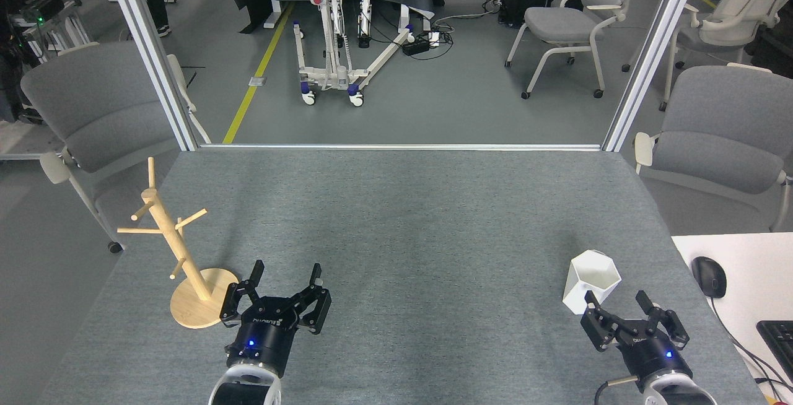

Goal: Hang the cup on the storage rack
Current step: 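Move the right gripper to the white hexagonal cup and align with it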

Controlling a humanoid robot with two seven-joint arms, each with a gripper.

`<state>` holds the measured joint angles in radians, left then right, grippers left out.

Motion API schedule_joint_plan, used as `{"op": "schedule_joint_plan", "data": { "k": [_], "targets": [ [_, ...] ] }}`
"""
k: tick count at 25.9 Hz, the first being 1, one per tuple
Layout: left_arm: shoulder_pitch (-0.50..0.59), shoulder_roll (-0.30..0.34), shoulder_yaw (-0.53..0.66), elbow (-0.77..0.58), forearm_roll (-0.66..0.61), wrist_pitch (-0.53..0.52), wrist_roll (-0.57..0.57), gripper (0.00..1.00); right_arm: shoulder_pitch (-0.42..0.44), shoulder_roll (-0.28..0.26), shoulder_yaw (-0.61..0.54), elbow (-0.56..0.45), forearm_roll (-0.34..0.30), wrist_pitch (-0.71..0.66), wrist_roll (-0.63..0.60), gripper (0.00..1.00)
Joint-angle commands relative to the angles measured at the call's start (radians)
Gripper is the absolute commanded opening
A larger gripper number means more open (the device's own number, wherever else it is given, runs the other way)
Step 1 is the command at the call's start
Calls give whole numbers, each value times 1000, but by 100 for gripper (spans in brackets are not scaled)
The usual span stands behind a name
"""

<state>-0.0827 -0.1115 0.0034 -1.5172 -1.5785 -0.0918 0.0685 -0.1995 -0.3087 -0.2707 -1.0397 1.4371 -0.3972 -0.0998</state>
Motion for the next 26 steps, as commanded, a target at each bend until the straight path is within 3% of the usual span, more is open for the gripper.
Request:
{"op": "schedule_joint_plan", "data": {
  "k": [1, 26],
  "targets": [
    [0, 0, 0, 0, 0, 0, 2, 99, -28, 3, 2, 33, 0, 1, 0, 99],
    [-9, 0, 1, 20, -2, 3, 0, 99, -104, 6, 8, 135, 3, 1, 0, 99]
  ]
}}
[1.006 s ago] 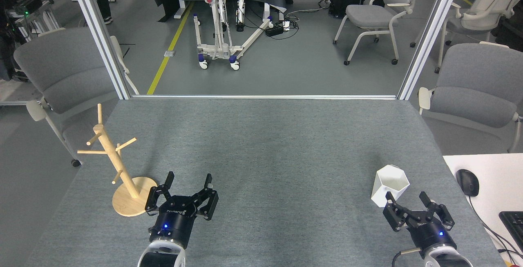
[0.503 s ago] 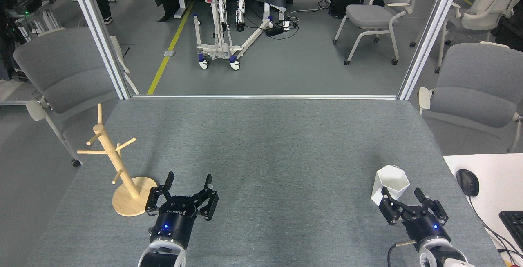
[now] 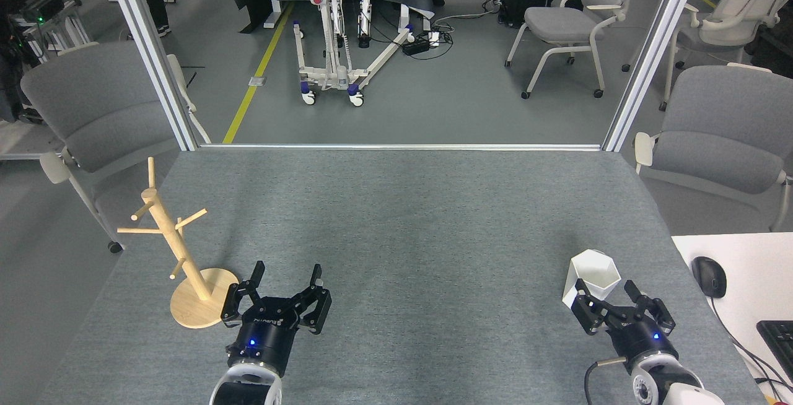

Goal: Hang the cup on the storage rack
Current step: 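Move the right gripper to the white hexagonal cup and align with it, then close the right gripper on the cup rim and lift it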

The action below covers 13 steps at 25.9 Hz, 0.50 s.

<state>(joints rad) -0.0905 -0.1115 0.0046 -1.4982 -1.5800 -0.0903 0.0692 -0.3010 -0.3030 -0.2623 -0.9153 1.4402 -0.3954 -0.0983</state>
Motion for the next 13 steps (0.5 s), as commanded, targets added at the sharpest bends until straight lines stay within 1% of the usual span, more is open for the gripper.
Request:
{"op": "schedule_joint_plan", "data": {
  "k": [1, 6, 13],
  "targets": [
    [-3, -1, 0, 1, 0, 0, 0, 99, -3, 1, 0, 12, 0, 0, -1, 99],
    [-5, -2, 0, -1, 0, 0, 0, 99, -12, -2, 0, 15, 0, 0, -1, 99],
    [0, -2, 0, -4, 0, -2, 0, 99, -43, -4, 0, 53, 0, 0, -1, 99]
  ]
}}
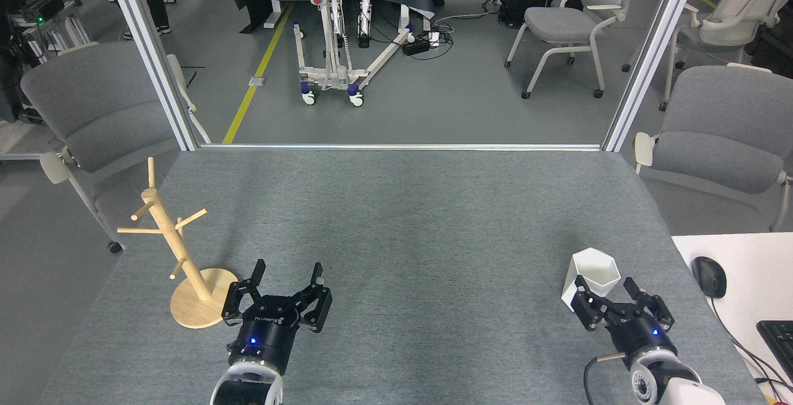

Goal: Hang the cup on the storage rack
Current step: 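Close the right gripper on the cup rim and lift it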

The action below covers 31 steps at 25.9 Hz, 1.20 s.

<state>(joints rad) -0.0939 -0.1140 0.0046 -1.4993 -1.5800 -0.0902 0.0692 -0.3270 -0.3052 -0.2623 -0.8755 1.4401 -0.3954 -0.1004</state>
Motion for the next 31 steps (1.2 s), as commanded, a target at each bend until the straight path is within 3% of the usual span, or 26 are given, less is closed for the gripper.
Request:
{"op": "schedule_joint_plan", "data": {
  "k": [1, 18, 24, 31],
  "targets": [
    [3, 1, 0, -2, 0, -2, 0, 99, -21, -3, 0, 16, 0, 0, 1, 99],
    [-1, 1, 0, -4, 0, 0, 0, 99, -41, 31, 5, 55, -1, 6, 1, 99],
    [0, 1, 0, -4, 0, 0, 3, 99, -40, 75, 6, 55, -12, 138, 1, 99],
    [0, 1, 0, -1, 0, 0, 3, 99, -40, 78, -5, 55, -53, 148, 4, 99]
  ]
}}
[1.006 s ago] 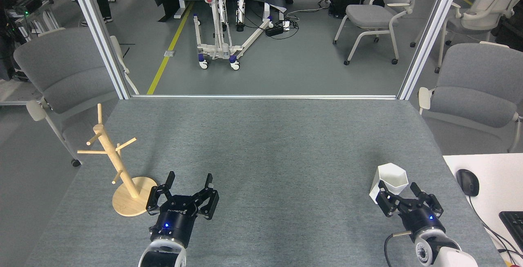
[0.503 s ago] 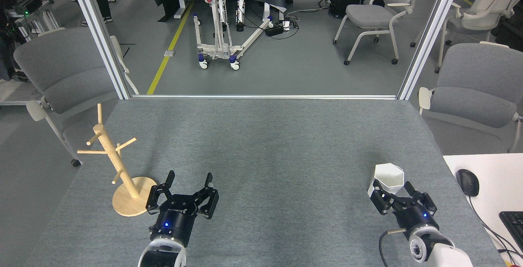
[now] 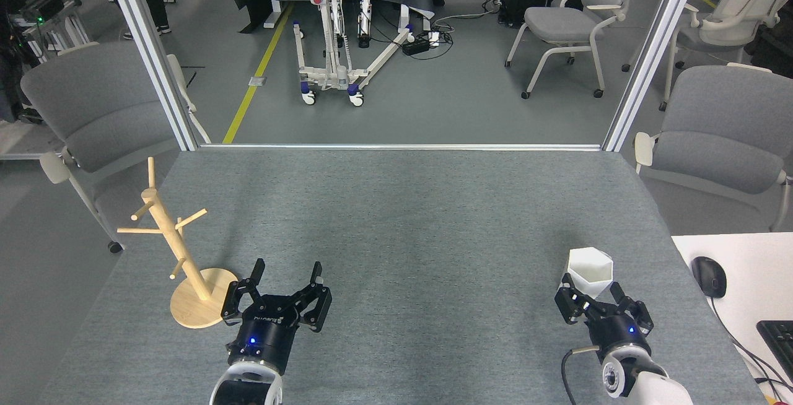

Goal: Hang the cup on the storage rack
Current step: 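Close the right gripper on the cup rim and lift it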

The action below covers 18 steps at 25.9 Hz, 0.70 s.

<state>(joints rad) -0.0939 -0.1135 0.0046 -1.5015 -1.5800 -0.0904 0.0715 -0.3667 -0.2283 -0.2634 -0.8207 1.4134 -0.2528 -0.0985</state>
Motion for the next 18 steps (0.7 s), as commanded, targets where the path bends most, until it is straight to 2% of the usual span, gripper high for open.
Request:
{"op": "schedule_joint_plan", "data": {
  "k": [1, 3, 11, 15, 18],
  "targets": [
    [0, 0, 2, 1, 0, 0, 1, 99, 0, 1, -2, 0, -44, 6, 3, 99],
    [0, 0, 0, 3, 0, 0, 2, 99, 0, 1, 0, 0, -60, 6, 7, 99],
    [0, -5, 0, 6, 0, 0, 4, 99, 0, 3, 7, 0, -62, 10, 7, 99],
    [0, -6, 0, 9, 0, 0, 4, 99, 0, 37, 7, 0, -62, 44, 7, 99],
    [-1, -8, 0, 20, 0, 0, 4, 99, -1, 40, 9, 0, -62, 59, 5, 99]
  ]
}}
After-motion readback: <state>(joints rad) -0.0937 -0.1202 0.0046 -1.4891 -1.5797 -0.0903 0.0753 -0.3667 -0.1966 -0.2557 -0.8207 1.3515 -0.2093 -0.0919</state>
